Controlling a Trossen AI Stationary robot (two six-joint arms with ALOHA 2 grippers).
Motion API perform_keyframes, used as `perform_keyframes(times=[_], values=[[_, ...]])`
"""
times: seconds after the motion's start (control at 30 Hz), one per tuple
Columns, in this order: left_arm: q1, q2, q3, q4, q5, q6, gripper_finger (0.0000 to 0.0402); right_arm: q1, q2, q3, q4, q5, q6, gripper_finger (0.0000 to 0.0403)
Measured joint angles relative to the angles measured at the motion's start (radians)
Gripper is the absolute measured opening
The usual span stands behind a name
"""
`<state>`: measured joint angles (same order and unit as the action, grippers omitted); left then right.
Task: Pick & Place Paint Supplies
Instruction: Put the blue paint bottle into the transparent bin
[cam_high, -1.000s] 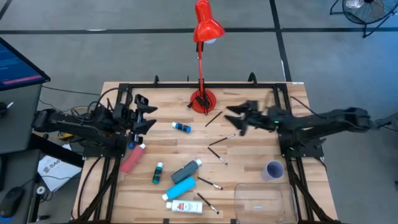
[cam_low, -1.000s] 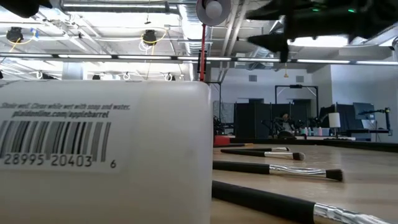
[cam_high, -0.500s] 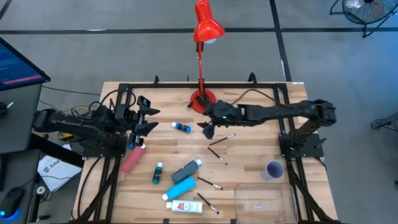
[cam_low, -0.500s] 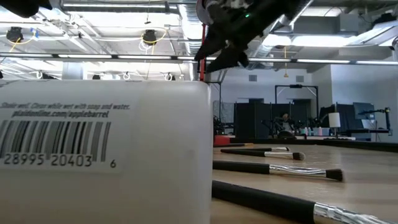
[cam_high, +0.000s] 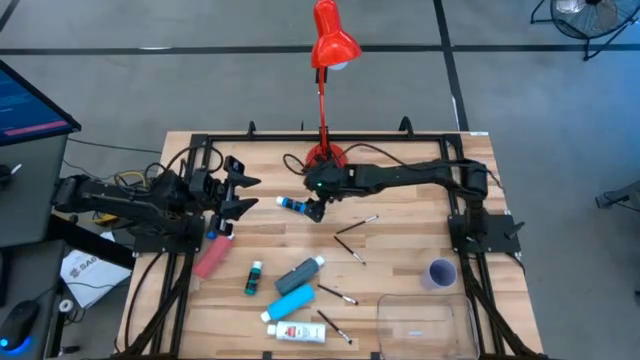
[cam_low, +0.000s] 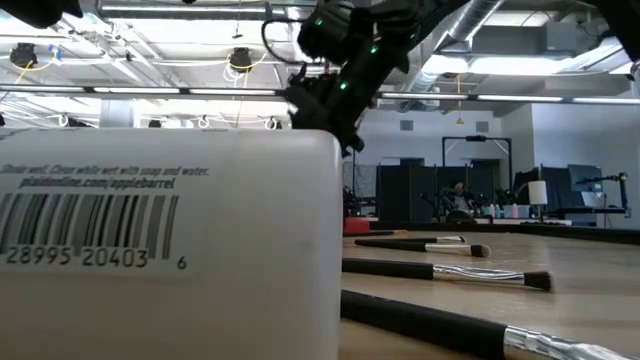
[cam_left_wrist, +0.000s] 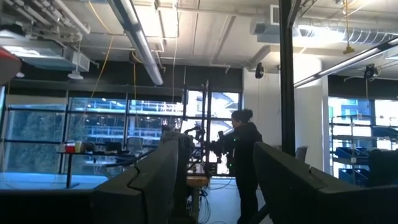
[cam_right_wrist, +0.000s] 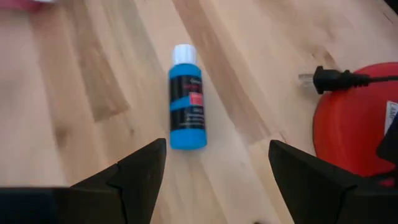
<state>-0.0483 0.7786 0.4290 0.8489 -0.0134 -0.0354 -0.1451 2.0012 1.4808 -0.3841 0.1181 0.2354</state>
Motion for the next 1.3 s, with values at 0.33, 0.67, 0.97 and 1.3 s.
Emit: perform_keyframes(times=[0.33,0.67,0.97,1.3], values=[[-0.028,0.0,0.0,-0.031,-0.001,-0.028,0.0204,0.005,0.136,0.12,-0.005,-0.002,-0.026,0.0276],[-0.069,0.0,0.0,-0.036,0.001,-0.029,0.0204,0.022,0.235,0.213,-0.04,0.013,-0.062,0.0276],[-0.071,0.0,0.0,-0.037,0.0,-0.025,0.0204,0.021,0.263,0.224,-0.069,0.013,-0.061,0.0276],[-0.07,0.0,0.0,-0.03,-0.001,-0.022,0.0204,0.01,0.29,0.225,-0.051,0.045,-0.114,0.0276]])
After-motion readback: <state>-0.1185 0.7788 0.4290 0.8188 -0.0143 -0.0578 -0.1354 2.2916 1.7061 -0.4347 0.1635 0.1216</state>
